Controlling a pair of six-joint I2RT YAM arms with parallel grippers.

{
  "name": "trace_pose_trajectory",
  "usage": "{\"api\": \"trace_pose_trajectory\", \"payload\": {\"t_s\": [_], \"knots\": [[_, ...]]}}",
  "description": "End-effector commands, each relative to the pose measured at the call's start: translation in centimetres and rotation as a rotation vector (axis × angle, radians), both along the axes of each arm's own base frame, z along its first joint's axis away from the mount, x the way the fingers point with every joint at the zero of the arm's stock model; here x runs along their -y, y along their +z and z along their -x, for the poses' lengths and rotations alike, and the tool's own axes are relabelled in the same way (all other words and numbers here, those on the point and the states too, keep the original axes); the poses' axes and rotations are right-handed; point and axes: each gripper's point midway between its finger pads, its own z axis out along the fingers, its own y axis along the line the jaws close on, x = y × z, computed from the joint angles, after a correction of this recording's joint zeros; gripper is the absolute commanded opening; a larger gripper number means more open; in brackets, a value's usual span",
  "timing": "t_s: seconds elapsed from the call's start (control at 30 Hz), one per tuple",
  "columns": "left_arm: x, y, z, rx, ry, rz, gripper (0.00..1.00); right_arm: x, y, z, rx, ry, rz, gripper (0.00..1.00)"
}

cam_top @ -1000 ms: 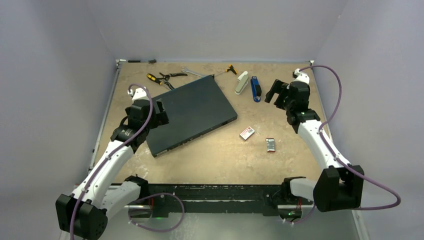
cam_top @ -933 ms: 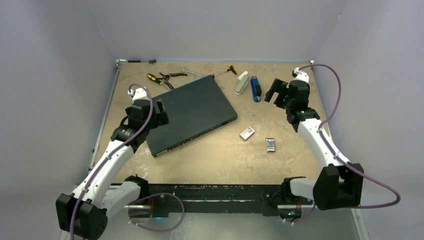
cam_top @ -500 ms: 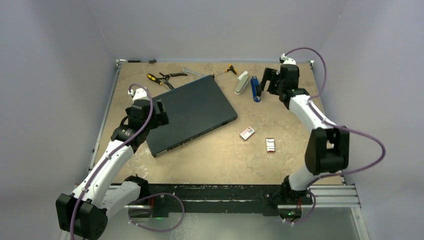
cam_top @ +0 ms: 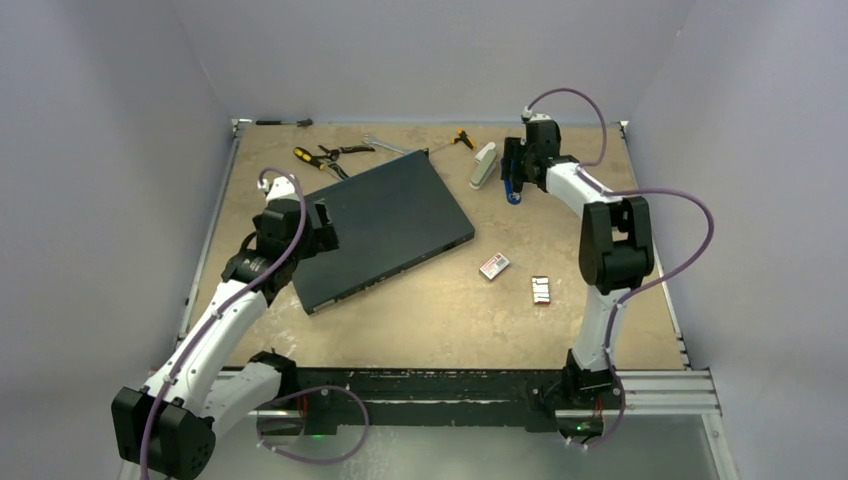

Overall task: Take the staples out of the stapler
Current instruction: Pick up the stapler from the center of the board.

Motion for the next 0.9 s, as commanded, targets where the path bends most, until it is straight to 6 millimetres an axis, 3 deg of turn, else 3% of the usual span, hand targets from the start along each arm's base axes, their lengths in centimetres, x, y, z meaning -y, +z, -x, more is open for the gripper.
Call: {"api": "trace_pose_trajectory", "payload": {"t_s": [0.0, 0.4, 0.77, 0.87], "knots": [[0.3, 1.1, -0.6, 0.034, -0.023, 0.005, 0.96, 0.3, 1.3, -1.9, 0.032, -0.007, 0.054, 0.67], [0.5, 0.9, -0.7, 0.025, -0.032, 0.007, 0.96, 0.8, -2.1, -3.9, -0.066, -0.011, 0.127, 0.56], [0.5, 0.5, -0.8, 0.011, -0.034, 0.003, 0.95, -0.6, -3.2, -4.2, -0.091, 0.036, 0.099, 0.45], [0.5, 0.5, -0.8, 0.012, -0.032, 0.003, 0.95, -0.9, -3.2, -4.3, -0.093, 0.043, 0.096, 0.36]]}}
